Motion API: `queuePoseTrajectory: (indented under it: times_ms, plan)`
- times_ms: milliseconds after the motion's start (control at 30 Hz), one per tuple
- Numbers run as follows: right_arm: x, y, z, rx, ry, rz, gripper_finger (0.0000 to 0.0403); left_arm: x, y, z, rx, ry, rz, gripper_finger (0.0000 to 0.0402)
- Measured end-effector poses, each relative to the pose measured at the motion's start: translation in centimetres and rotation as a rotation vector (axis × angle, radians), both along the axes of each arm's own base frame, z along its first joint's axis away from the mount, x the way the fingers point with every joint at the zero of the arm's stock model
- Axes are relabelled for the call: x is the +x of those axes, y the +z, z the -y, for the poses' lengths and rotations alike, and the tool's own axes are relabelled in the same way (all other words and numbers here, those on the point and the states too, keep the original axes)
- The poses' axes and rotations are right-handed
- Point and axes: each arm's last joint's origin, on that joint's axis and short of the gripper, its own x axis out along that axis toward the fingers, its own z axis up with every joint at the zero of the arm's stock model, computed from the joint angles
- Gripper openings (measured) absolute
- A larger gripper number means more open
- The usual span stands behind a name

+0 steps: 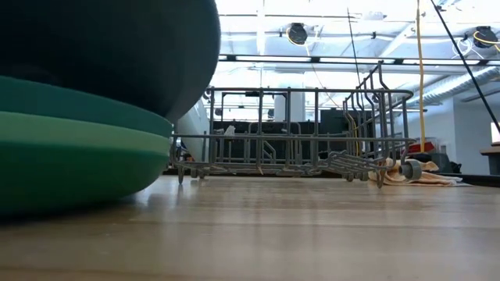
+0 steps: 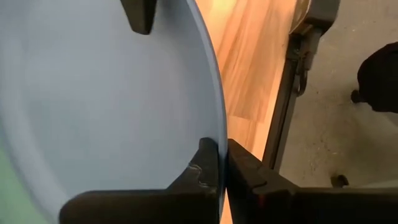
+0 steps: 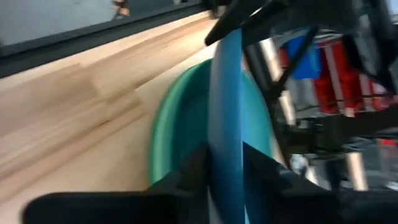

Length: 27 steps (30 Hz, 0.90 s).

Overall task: Sort dishes
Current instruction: Put the blue plate into the dish rack

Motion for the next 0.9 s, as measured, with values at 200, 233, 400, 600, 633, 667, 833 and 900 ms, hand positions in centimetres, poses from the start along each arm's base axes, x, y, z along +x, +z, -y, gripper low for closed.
queuePoseTrajectory:
  times_ms: [200,233,400,600,633,667,833,900]
  plan:
    - [-0.3,1.2,-1.1,-0.087,-0.05,0.134,0.0165,-0.5,3.2,0.0,-0.018,0.0,0.009,0.0001]
    - [-0.3,1.4,-1.3,-0.099,-0.061,0.16,0.0178,-0.7,3.7,0.0,-0.02,-0.003,0.012,0.0001]
    - [-1.0,2.7,-2.4,-0.233,-0.146,0.283,0.0231,-1.2,5.4,-0.2,-0.012,-0.007,0.019,0.0]
    - [-2.2,4.9,-2.9,-0.314,-0.234,0.348,0.0254,-1.6,7.0,-0.6,-0.002,-0.012,0.036,0.0]
    - [-2.4,5.4,-2.9,-0.297,-0.25,0.358,0.0255,-1.7,7.3,-0.6,-0.002,-0.014,0.044,0.0]
    - [-2.6,6.0,-2.8,-0.281,-0.261,0.366,0.0254,-1.7,7.5,-0.6,-0.005,-0.013,0.057,0.0]
    - [-3.7,7.7,-2.2,-0.186,-0.284,0.356,0.025,-1.9,8.8,-0.5,-0.013,-0.019,0.131,0.0]
    - [-4.2,8.3,-1.8,-0.147,-0.29,0.337,0.0249,-2.1,9.2,-0.6,-0.001,-0.019,0.16,0.0]
